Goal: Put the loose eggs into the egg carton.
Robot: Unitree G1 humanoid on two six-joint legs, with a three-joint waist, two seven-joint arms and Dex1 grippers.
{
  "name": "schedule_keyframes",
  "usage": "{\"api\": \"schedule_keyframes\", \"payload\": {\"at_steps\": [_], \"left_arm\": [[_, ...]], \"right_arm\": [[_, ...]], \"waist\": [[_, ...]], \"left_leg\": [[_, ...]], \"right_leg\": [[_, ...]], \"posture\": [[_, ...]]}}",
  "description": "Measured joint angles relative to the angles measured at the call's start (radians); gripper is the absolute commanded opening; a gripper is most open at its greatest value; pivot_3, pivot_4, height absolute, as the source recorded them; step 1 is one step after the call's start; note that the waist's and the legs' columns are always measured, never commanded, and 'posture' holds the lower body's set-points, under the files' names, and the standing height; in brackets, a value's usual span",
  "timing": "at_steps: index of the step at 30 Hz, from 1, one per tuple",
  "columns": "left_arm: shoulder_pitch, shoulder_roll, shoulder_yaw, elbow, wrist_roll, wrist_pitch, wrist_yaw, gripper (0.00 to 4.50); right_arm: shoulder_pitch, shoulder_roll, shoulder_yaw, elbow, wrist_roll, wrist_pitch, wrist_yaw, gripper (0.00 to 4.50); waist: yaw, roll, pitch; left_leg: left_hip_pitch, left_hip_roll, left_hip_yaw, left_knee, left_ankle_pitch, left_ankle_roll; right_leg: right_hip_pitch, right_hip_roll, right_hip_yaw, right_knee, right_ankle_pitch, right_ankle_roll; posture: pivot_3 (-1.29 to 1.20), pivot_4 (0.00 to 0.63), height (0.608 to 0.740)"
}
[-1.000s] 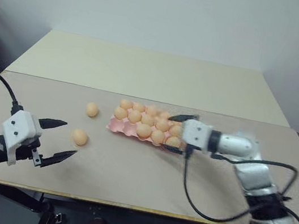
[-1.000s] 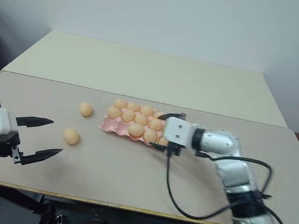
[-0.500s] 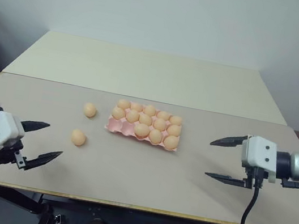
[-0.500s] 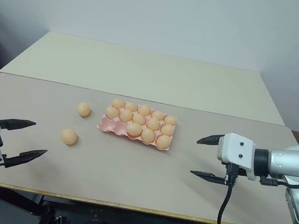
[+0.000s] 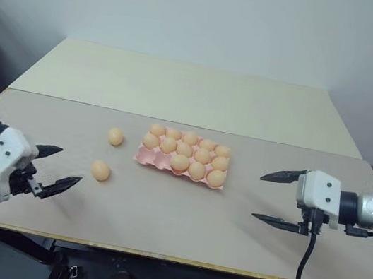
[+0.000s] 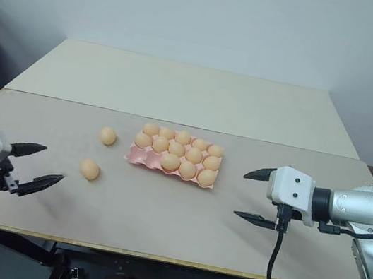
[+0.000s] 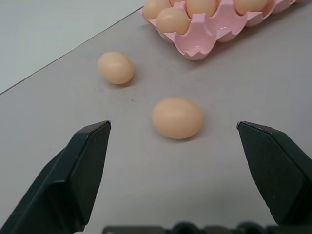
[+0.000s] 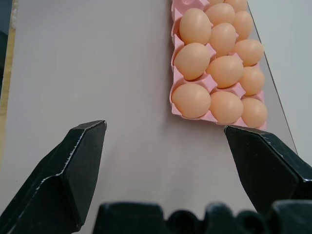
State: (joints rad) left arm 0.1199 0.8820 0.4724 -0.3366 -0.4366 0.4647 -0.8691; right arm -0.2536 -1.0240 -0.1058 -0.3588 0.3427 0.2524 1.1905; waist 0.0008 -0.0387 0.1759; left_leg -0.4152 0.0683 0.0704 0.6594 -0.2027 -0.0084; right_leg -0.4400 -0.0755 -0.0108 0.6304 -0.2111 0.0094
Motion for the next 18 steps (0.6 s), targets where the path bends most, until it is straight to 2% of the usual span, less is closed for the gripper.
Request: {"api": "schedule_keyframes", "payload": {"at_steps": [6,18], "left_arm": [[-0.18,-0.055,-0.171,0.158,0.059,-0.01,0.042,4.5],[-0.339,-0.136,-0.354,0.376,0.124,-0.09,-0.007,4.5]], "right_arm": [[0.001,0.008,0.015,-0.048,0.005,0.039,-0.024,4.49],[0.072,0.009,0.007,-0.153,0.024,0.115,-0.091,4.49]], "waist": [[0.008,0.0,0.0],[0.011,-0.001,0.0]], "left_leg": [[-0.001,0.0,0.0,0.0,0.002,0.004],[-0.001,-0.001,0.0,0.0,0.003,0.004]], "right_leg": [[0.0,0.0,0.0,-0.001,0.0,0.0],[0.001,0.0,0.0,0.0,0.001,0.001]], "posture": [[0.0,0.15,0.74],[0.0,0.15,0.74]]}}
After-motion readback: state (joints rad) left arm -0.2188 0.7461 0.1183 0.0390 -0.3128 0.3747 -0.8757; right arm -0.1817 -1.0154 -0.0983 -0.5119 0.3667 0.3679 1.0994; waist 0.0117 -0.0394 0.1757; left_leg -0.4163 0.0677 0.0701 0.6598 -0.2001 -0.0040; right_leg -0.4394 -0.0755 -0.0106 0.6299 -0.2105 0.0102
